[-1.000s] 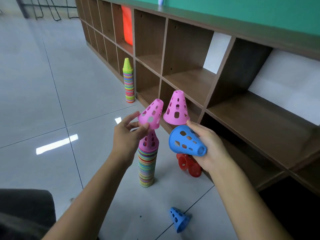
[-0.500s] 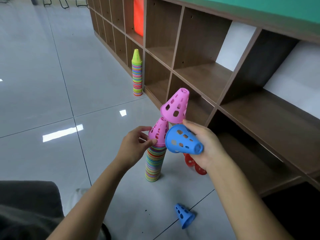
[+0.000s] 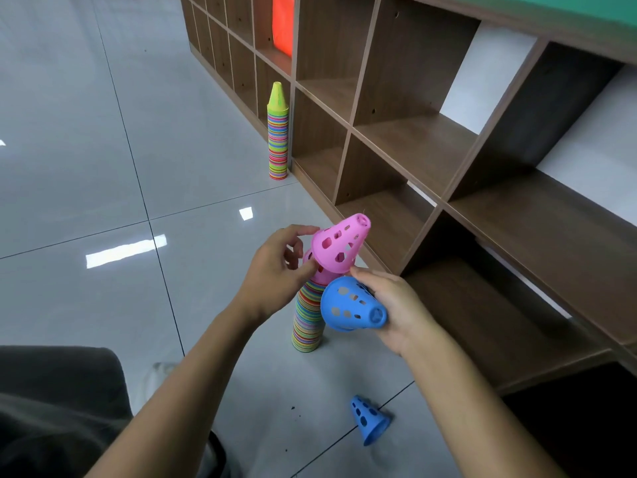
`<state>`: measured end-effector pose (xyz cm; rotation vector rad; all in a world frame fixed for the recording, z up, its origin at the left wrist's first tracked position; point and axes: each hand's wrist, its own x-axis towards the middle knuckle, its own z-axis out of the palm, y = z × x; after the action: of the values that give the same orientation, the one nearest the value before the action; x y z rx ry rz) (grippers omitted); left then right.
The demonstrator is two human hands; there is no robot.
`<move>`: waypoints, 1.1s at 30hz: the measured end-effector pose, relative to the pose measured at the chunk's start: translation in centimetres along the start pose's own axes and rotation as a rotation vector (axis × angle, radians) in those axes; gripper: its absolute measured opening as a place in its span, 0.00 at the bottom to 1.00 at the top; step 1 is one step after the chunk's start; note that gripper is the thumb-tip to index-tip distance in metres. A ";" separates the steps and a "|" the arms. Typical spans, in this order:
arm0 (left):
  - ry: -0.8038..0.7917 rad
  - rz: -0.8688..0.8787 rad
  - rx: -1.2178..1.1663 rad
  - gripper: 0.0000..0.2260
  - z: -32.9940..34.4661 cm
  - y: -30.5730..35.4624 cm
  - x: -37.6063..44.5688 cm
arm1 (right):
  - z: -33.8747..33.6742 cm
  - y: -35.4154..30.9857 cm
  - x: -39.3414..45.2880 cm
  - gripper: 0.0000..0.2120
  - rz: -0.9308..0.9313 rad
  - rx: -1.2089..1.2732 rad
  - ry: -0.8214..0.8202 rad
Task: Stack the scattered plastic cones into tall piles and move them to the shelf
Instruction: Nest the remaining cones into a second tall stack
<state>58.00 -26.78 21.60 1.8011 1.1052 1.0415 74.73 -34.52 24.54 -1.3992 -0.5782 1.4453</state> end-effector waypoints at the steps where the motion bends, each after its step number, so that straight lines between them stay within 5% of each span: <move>1: -0.006 -0.002 -0.009 0.18 0.0 0.0 0.0 | 0.0 0.1 0.0 0.08 0.001 -0.003 0.001; 6: 0.004 0.002 -0.076 0.20 -0.2 -0.1 -0.3 | 0.2 0.2 0.4 0.08 -0.013 0.005 0.019; 12: 0.187 0.000 -0.038 0.09 -0.5 -0.1 -1.0 | -0.1 0.6 0.7 0.07 -0.051 -0.057 0.095; 17: 0.258 -0.018 -0.007 0.08 -0.1 -1.7 -2.2 | -1.3 -0.9 0.1 0.08 -0.029 -0.002 0.182; 26: 0.091 -0.097 0.062 0.11 3.1 -5.3 -5.6 | 1.4 -5.6 0.2 0.09 -0.116 0.072 0.282; 33: -0.207 -0.122 0.259 0.09 7.3 -7.7 -10.1 | 2.4 -4.9 2.7 0.08 -0.122 0.084 0.268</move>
<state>59.36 -34.90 9.54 1.9642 1.2468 0.6462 74.51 -29.59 28.11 -1.4364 -0.4187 1.1496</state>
